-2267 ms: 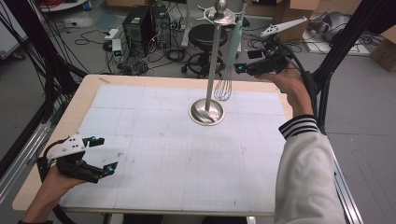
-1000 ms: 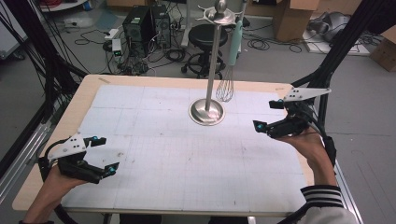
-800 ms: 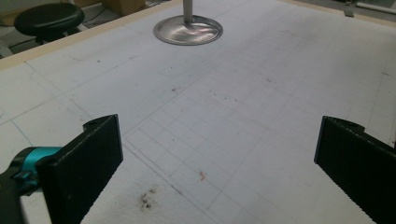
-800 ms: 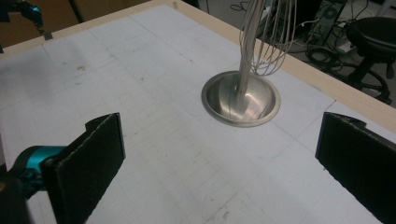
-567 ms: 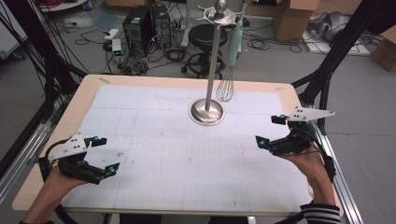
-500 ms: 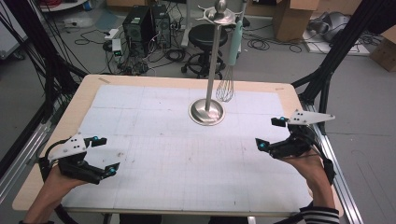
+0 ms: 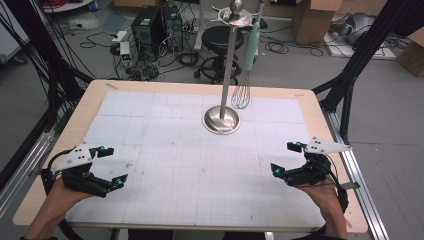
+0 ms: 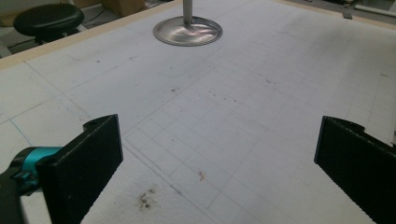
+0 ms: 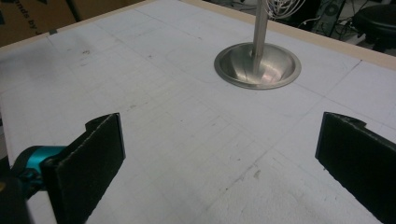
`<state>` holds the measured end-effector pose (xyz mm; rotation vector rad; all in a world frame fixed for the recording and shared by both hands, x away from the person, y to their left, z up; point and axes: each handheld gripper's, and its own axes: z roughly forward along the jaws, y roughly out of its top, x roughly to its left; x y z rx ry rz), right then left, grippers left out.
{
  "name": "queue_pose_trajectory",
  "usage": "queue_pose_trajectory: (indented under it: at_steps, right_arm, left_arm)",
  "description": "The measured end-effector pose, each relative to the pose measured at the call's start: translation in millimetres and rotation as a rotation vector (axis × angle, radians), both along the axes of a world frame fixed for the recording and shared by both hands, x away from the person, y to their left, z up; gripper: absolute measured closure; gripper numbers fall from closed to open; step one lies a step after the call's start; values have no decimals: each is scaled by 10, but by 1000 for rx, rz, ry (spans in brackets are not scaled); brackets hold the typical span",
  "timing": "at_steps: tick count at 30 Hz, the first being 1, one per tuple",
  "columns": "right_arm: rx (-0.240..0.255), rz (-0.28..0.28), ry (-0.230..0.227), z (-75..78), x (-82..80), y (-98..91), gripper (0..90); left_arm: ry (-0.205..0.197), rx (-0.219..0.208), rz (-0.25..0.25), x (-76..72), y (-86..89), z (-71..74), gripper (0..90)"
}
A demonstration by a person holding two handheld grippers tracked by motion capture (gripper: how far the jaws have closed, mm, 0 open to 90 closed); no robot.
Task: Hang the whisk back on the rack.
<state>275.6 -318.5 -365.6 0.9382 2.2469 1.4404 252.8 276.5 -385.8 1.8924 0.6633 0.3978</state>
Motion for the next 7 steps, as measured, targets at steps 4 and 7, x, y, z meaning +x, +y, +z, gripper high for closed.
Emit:
queue_pose_trajectory:
  at_steps: [4,7]
  right_arm:
    - [10,-3,-1,-24,2,-6,5]
    - [13,1,2,-27,4,13,5]
  left_arm:
    - [0,2,-2,4,-6,-3,17]
    - [0,-1,-1,2,-1,2,17]
